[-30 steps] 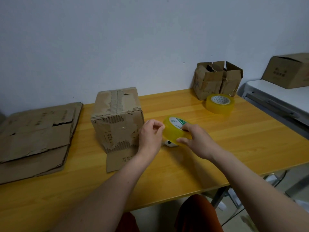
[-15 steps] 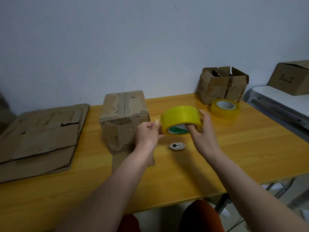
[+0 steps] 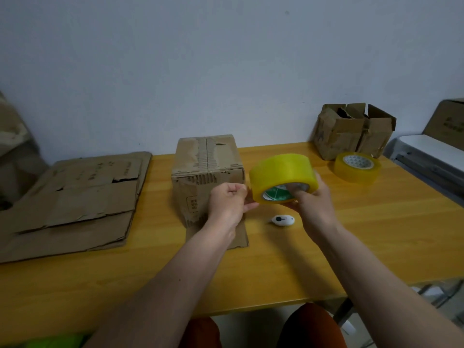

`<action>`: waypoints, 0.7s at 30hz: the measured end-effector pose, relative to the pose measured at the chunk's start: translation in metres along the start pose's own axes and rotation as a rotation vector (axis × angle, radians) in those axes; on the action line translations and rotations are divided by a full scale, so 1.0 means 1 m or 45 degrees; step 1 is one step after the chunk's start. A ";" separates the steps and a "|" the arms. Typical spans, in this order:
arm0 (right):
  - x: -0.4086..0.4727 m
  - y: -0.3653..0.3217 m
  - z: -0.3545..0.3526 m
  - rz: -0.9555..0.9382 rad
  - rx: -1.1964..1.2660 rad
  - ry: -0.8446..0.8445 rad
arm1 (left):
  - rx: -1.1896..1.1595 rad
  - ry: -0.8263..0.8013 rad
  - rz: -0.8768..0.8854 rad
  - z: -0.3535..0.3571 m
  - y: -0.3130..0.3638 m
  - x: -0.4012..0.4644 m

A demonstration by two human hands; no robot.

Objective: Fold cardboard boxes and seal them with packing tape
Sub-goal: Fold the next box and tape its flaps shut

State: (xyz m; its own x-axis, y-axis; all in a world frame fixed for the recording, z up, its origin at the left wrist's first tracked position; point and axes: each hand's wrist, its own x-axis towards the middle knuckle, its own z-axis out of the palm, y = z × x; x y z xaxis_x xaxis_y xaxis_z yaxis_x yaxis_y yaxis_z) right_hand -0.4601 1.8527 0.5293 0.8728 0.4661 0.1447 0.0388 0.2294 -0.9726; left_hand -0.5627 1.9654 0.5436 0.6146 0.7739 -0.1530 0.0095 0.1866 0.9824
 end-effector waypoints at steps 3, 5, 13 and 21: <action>0.006 -0.002 0.000 -0.051 -0.118 0.072 | -0.034 0.023 -0.008 -0.010 0.001 -0.003; 0.010 0.000 -0.003 -0.094 -0.244 0.146 | -0.045 0.046 -0.002 -0.020 0.002 -0.003; 0.010 0.007 0.011 -0.232 -0.616 0.150 | -0.059 0.114 -0.035 -0.044 -0.001 -0.007; 0.010 0.010 0.004 -0.355 -0.951 0.177 | -0.045 0.227 -0.020 -0.076 0.008 -0.004</action>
State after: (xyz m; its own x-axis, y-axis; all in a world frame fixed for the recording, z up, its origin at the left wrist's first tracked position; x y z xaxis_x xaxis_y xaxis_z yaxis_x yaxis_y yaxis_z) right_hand -0.4532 1.8629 0.5220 0.8334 0.3545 0.4239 0.5361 -0.3327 -0.7758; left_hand -0.6254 2.0096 0.5437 0.4651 0.8650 -0.1882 -0.0116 0.2186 0.9757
